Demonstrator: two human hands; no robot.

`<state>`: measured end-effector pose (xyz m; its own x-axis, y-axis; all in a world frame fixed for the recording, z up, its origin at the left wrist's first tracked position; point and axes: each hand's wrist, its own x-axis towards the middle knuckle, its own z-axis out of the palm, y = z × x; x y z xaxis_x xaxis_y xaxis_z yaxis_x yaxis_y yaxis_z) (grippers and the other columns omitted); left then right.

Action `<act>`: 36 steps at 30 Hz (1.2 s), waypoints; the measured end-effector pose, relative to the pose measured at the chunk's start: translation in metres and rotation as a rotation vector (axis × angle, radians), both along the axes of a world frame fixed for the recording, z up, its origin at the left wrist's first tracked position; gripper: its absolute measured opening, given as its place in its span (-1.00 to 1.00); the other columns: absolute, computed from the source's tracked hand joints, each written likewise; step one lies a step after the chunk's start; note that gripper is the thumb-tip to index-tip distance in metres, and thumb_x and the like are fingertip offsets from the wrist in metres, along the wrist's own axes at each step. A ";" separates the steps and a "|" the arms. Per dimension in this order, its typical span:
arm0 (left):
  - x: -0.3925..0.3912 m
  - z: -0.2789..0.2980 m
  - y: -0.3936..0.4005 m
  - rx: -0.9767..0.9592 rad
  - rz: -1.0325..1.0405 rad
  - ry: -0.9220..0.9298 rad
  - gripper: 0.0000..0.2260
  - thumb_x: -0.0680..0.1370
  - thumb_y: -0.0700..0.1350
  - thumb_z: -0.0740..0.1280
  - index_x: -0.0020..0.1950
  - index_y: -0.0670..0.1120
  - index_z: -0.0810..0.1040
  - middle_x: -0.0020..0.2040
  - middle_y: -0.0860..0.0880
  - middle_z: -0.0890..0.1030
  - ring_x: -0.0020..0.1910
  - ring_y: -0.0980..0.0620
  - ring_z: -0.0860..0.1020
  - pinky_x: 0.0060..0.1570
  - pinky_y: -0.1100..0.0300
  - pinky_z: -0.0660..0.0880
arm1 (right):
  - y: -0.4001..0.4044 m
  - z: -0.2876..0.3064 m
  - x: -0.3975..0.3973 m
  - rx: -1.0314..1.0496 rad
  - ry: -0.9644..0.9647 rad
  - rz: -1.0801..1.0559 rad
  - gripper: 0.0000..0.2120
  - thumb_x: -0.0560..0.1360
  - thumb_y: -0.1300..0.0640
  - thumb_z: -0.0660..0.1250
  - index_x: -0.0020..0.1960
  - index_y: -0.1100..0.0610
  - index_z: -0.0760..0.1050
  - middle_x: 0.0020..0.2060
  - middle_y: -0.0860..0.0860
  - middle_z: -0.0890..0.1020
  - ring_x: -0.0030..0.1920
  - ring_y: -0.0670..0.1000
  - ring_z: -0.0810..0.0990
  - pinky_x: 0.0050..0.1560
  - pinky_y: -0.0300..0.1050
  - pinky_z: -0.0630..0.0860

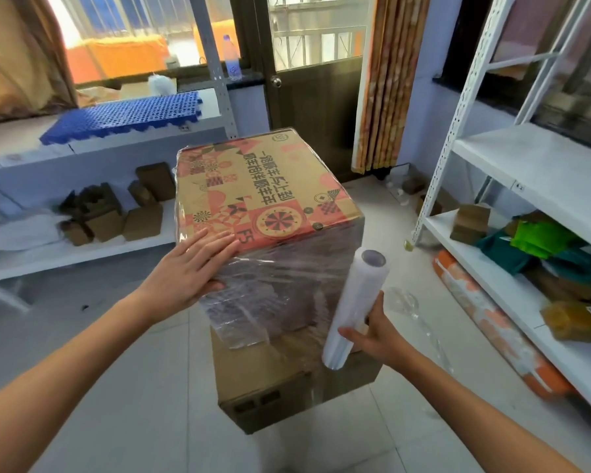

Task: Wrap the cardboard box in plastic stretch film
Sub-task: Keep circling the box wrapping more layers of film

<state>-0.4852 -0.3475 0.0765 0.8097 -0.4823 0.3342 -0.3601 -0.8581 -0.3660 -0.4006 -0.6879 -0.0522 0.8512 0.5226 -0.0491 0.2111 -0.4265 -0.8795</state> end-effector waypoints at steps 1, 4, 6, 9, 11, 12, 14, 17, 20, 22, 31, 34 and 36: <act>-0.001 0.002 -0.001 -0.001 0.010 0.016 -0.45 0.61 0.15 0.02 0.46 -0.20 0.19 0.35 -0.23 0.43 0.34 -0.13 0.35 0.40 -0.03 0.14 | -0.001 0.003 0.001 0.017 -0.016 0.009 -0.20 0.37 -0.14 0.41 0.37 -0.23 -0.08 0.36 -0.04 0.26 0.32 -0.04 0.31 0.34 -0.09 0.36; -0.005 0.003 -0.007 -0.047 0.043 0.059 -0.42 0.61 0.18 -0.02 0.45 -0.21 0.21 0.32 -0.21 0.46 0.31 -0.11 0.36 0.36 0.04 0.18 | -0.007 0.010 0.013 0.081 -0.063 -0.047 -0.27 0.39 -0.04 0.44 0.29 -0.26 -0.02 0.24 -0.10 0.33 0.27 -0.03 0.38 0.21 -0.21 0.42; -0.006 0.003 -0.012 -0.061 0.082 0.085 -0.40 0.59 0.19 0.02 0.47 -0.19 0.19 0.33 -0.19 0.45 0.31 -0.12 0.39 0.34 0.03 0.25 | -0.011 0.015 0.022 0.109 -0.099 -0.071 -0.26 0.42 0.08 0.46 0.26 -0.34 -0.01 0.24 -0.08 0.34 0.23 -0.03 0.41 0.18 -0.07 0.46; -0.008 0.006 -0.016 -0.061 0.113 0.119 -0.38 0.55 0.19 0.08 0.49 -0.17 0.17 0.35 -0.17 0.44 0.32 -0.11 0.40 0.33 0.03 0.26 | -0.014 0.019 0.033 0.091 -0.178 -0.077 -0.27 0.40 0.15 0.49 0.31 -0.16 0.06 0.22 0.00 0.36 0.17 -0.03 0.39 0.11 -0.08 0.46; -0.009 0.007 -0.017 -0.024 0.090 0.132 -0.36 0.52 0.17 0.18 0.48 -0.15 0.17 0.37 -0.16 0.42 0.34 -0.11 0.39 0.32 -0.02 0.29 | -0.016 0.019 0.040 0.076 -0.212 -0.100 -0.30 0.37 0.16 0.51 0.33 0.11 0.14 0.16 0.00 0.36 0.15 0.01 0.41 0.08 -0.10 0.48; -0.010 0.007 -0.017 -0.007 0.076 0.133 -0.35 0.50 0.15 0.25 0.48 -0.15 0.18 0.38 -0.16 0.41 0.35 -0.11 0.38 0.31 -0.05 0.29 | -0.016 0.020 0.043 0.075 -0.221 -0.118 -0.30 0.36 0.16 0.52 0.32 0.18 0.15 0.13 -0.02 0.35 0.13 0.02 0.42 0.06 -0.10 0.49; -0.012 0.006 -0.019 -0.002 0.072 0.128 -0.30 0.44 0.07 0.39 0.47 -0.17 0.21 0.38 -0.17 0.42 0.35 -0.13 0.39 0.32 -0.07 0.28 | -0.016 0.024 0.047 0.091 -0.237 -0.142 -0.30 0.35 0.17 0.53 0.31 0.21 0.17 0.12 -0.03 0.34 0.12 0.03 0.43 0.05 -0.08 0.50; -0.012 0.008 -0.020 -0.018 0.090 0.131 -0.27 0.40 0.03 0.45 0.46 -0.19 0.23 0.38 -0.18 0.42 0.35 -0.14 0.40 0.32 -0.09 0.27 | -0.013 0.028 0.050 0.120 -0.221 -0.162 -0.31 0.35 0.15 0.53 0.30 0.18 0.18 0.14 -0.04 0.35 0.13 0.04 0.44 0.08 -0.06 0.50; -0.012 0.010 -0.018 -0.007 0.081 0.152 -0.38 0.52 0.10 0.24 0.48 -0.17 0.17 0.40 -0.17 0.40 0.36 -0.13 0.39 0.34 -0.08 0.26 | -0.013 0.031 0.052 0.121 -0.210 -0.164 -0.29 0.34 0.13 0.53 0.32 0.18 0.18 0.14 -0.04 0.37 0.12 0.04 0.46 0.06 -0.08 0.50; -0.011 0.011 -0.015 0.004 0.080 0.169 -0.40 0.54 0.12 0.12 0.48 -0.17 0.16 0.40 -0.18 0.39 0.36 -0.13 0.38 0.34 -0.08 0.26 | -0.015 0.030 0.053 0.115 -0.215 -0.170 -0.30 0.33 0.13 0.54 0.29 0.16 0.19 0.13 -0.03 0.40 0.09 0.05 0.48 0.02 -0.09 0.49; -0.007 0.002 -0.016 -0.042 -0.006 0.113 -0.27 0.44 -0.02 0.43 0.49 -0.13 0.14 0.41 -0.16 0.37 0.37 -0.14 0.38 0.31 -0.13 0.35 | -0.012 0.027 0.062 0.071 -0.135 -0.265 -0.28 0.29 0.04 0.56 0.22 -0.07 0.12 0.14 -0.03 0.41 0.04 0.06 0.49 -0.06 -0.08 0.51; -0.006 0.003 -0.012 -0.030 0.000 0.088 -0.26 0.43 -0.01 0.43 0.50 -0.12 0.14 0.42 -0.15 0.37 0.38 -0.13 0.37 0.33 -0.12 0.31 | -0.008 0.028 0.065 0.075 -0.132 -0.262 -0.27 0.28 0.01 0.57 0.22 -0.09 0.13 0.14 -0.06 0.42 0.06 0.03 0.49 -0.05 -0.14 0.51; -0.007 0.002 -0.009 -0.017 0.001 0.076 -0.33 0.50 0.03 0.34 0.51 -0.10 0.11 0.42 -0.15 0.36 0.38 -0.13 0.37 0.33 -0.12 0.30 | -0.008 0.028 0.067 0.063 -0.124 -0.262 -0.26 0.26 -0.01 0.58 0.23 -0.08 0.15 0.13 -0.08 0.41 0.09 -0.01 0.47 0.01 -0.13 0.49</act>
